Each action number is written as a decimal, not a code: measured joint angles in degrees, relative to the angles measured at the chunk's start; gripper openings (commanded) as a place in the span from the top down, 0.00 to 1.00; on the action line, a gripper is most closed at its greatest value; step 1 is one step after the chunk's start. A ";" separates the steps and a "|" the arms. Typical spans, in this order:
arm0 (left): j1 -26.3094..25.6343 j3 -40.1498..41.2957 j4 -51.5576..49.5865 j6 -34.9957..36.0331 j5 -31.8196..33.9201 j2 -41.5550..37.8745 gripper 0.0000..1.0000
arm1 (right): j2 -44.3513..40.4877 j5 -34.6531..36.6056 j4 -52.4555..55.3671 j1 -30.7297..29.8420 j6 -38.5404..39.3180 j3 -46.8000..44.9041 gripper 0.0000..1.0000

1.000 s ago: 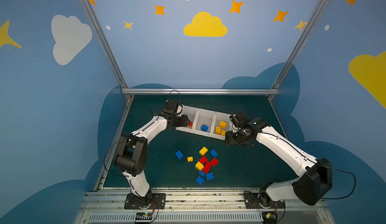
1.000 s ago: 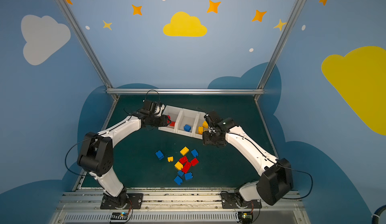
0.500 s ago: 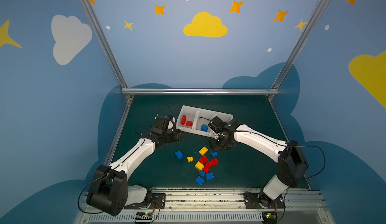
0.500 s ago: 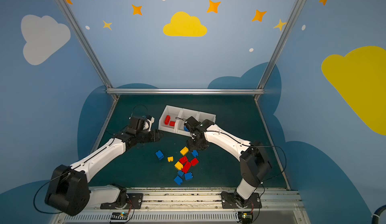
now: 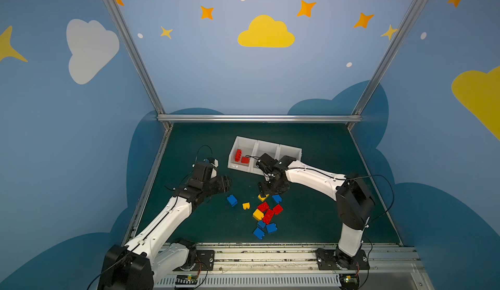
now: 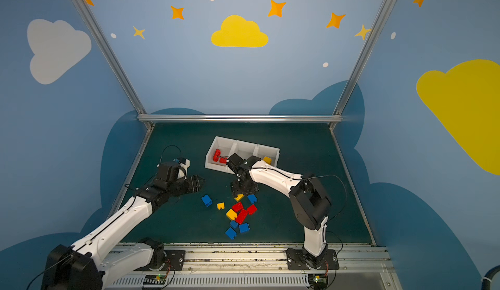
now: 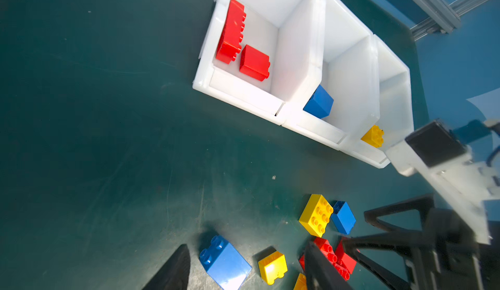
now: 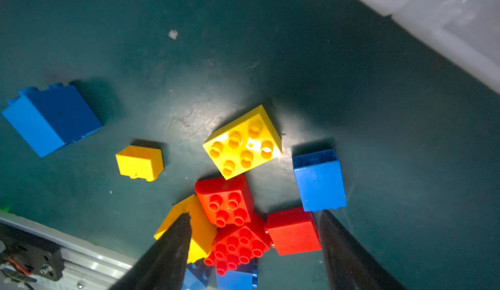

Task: Sort the legos into containers by color
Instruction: Rotate the lego at the center of the table.

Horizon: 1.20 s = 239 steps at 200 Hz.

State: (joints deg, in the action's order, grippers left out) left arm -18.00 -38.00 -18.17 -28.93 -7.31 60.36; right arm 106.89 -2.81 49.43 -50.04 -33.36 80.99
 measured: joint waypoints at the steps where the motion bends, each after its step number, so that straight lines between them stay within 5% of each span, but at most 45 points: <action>1: 0.00 0.00 -0.02 -0.02 0.02 -0.07 0.32 | 0.04 -0.04 -0.13 0.00 -0.13 0.00 0.25; 167: 0.00 4.13 0.83 -1.07 1.57 -1.86 0.31 | 7.43 -4.48 -4.55 0.44 -6.38 2.64 0.28; 239: 0.00 4.22 1.64 -1.14 1.55 -1.86 0.31 | 12.41 -4.57 -2.64 0.00 -5.16 9.55 0.44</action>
State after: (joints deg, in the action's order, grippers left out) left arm -18.00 -33.78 -16.53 -30.06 -5.76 58.50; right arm 119.31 -7.38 46.78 -50.04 -38.52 90.54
